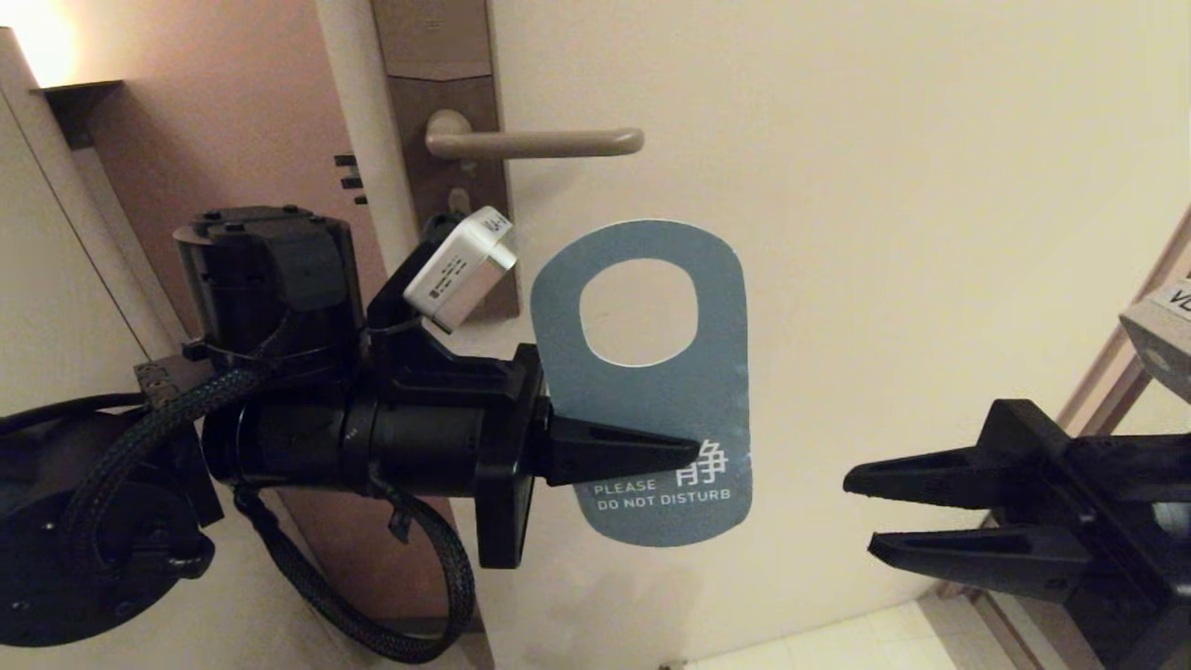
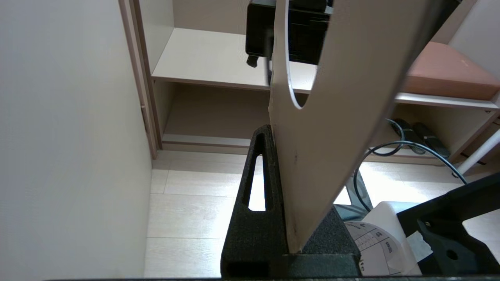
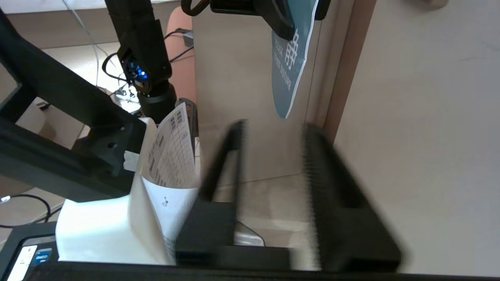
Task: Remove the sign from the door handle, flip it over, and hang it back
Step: Hand it to the other hand
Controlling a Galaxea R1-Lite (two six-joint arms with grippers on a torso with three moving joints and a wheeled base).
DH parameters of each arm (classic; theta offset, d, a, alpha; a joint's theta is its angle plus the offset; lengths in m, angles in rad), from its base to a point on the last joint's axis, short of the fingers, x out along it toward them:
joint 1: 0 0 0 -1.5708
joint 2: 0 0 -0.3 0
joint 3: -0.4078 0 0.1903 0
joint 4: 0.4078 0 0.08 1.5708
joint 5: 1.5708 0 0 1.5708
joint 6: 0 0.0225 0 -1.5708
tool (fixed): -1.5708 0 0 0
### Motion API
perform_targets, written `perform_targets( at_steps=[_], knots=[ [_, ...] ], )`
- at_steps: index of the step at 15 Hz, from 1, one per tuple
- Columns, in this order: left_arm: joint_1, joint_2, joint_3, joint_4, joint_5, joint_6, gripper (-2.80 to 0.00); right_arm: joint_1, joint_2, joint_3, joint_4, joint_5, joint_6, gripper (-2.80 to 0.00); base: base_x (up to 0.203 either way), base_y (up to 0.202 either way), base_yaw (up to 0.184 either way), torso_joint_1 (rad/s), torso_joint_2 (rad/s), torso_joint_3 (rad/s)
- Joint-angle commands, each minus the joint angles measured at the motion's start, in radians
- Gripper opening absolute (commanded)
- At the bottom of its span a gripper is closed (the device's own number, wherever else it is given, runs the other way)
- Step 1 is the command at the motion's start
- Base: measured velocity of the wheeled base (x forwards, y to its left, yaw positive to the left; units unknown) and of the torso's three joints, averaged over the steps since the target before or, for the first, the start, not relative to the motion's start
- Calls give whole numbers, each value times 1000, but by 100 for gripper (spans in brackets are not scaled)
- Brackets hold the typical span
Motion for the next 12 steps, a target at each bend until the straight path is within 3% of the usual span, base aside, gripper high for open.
perform_targets(
  at_steps=[1, 9, 12],
  knots=[
    [-1, 10, -1, -4, -5, -1, -280, 12, 24, -5, -5, 6, -2, 0, 0, 0, 0, 0, 0, 0],
    [0, 10, -2, -5, -5, 1, -280, 86, 92, -76, -7, 0, -2, 0, 0, 0, 0, 0, 0, 0],
    [1, 8, -3, -7, -3, -1, -280, 148, 123, -102, -7, -63, -2, 0, 0, 0, 0, 0, 0, 0]
  ],
)
